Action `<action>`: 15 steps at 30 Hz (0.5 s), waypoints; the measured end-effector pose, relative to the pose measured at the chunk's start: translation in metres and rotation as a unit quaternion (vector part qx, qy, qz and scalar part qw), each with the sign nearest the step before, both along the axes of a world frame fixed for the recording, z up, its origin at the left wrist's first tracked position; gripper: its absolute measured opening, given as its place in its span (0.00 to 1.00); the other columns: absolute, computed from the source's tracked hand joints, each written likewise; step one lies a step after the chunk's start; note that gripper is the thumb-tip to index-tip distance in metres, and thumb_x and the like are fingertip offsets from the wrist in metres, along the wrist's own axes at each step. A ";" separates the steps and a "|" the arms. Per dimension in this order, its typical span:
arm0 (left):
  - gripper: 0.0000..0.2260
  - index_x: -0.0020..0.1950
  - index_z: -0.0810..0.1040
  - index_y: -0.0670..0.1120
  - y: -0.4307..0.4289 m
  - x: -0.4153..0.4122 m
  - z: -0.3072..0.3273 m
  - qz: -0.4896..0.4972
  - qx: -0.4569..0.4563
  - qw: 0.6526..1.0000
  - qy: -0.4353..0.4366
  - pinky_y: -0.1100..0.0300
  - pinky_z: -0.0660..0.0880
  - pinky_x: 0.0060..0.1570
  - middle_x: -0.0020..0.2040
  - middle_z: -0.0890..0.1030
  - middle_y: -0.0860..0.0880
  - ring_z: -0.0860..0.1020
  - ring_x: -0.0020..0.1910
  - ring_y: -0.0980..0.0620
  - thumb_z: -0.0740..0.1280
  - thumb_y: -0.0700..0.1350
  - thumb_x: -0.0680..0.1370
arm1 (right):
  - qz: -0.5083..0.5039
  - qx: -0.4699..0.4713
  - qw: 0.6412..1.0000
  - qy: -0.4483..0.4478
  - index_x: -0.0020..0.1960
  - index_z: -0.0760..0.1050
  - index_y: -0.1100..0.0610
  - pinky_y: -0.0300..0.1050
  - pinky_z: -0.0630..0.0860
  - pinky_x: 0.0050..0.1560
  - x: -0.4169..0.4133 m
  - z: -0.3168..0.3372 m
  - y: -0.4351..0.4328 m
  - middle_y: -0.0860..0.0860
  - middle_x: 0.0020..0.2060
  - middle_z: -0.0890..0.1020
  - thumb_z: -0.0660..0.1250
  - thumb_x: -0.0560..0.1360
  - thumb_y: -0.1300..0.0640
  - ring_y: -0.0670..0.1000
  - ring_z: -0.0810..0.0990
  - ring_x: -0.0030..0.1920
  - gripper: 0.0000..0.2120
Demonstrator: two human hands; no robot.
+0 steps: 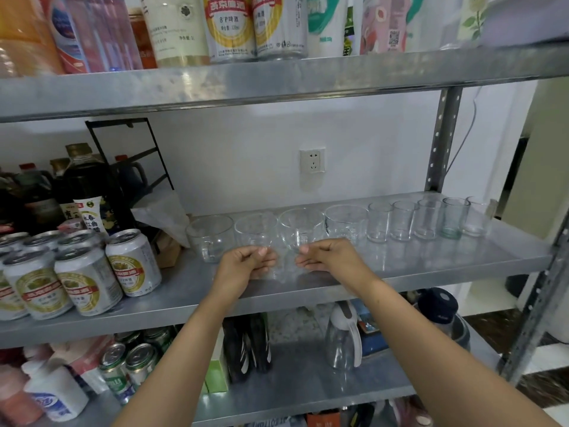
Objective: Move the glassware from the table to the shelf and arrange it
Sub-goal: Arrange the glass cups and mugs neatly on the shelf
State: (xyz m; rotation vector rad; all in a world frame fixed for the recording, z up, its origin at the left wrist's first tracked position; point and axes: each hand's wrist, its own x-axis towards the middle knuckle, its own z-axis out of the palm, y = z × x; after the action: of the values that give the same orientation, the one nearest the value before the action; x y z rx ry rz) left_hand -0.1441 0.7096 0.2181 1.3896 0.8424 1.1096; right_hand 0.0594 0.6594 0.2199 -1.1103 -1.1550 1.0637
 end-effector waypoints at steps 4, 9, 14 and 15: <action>0.06 0.49 0.82 0.42 0.001 0.002 -0.001 0.006 -0.004 1.000 -0.005 0.64 0.81 0.44 0.42 0.86 0.46 0.85 0.43 0.52 0.65 0.39 0.79 | -0.004 0.000 1.000 -0.005 0.54 0.81 0.67 0.48 0.82 0.55 0.000 0.000 -0.002 0.63 0.46 0.85 0.71 0.76 0.60 0.58 0.85 0.48 0.11; 0.06 0.48 0.82 0.41 -0.011 0.029 0.001 -0.056 -0.001 0.998 0.013 0.63 0.81 0.43 0.43 0.86 0.45 0.85 0.43 0.49 0.66 0.39 0.79 | -0.068 0.004 0.998 0.010 0.47 0.82 0.66 0.44 0.83 0.46 0.030 0.005 -0.017 0.62 0.40 0.86 0.71 0.76 0.58 0.56 0.86 0.41 0.10; 0.06 0.51 0.82 0.42 -0.023 0.070 0.001 -0.089 0.003 0.996 0.019 0.62 0.81 0.47 0.47 0.86 0.43 0.85 0.47 0.49 0.66 0.39 0.79 | -0.098 -0.004 0.995 0.015 0.46 0.82 0.65 0.41 0.82 0.44 0.058 0.004 -0.025 0.60 0.40 0.86 0.70 0.76 0.56 0.55 0.86 0.41 0.11; 0.06 0.52 0.82 0.41 -0.025 0.074 0.001 -0.089 0.002 0.996 0.018 0.62 0.81 0.46 0.47 0.86 0.43 0.85 0.46 0.49 0.66 0.38 0.79 | -0.097 -0.001 0.995 0.012 0.46 0.82 0.64 0.40 0.82 0.44 0.059 0.003 -0.025 0.60 0.39 0.86 0.70 0.76 0.57 0.54 0.86 0.42 0.09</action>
State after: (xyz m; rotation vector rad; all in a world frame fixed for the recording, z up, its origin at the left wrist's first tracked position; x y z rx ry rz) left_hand -0.0701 0.6851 0.2190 1.4624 0.7268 0.9527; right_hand 0.1188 0.6346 0.2230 -1.1824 -1.0045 0.9260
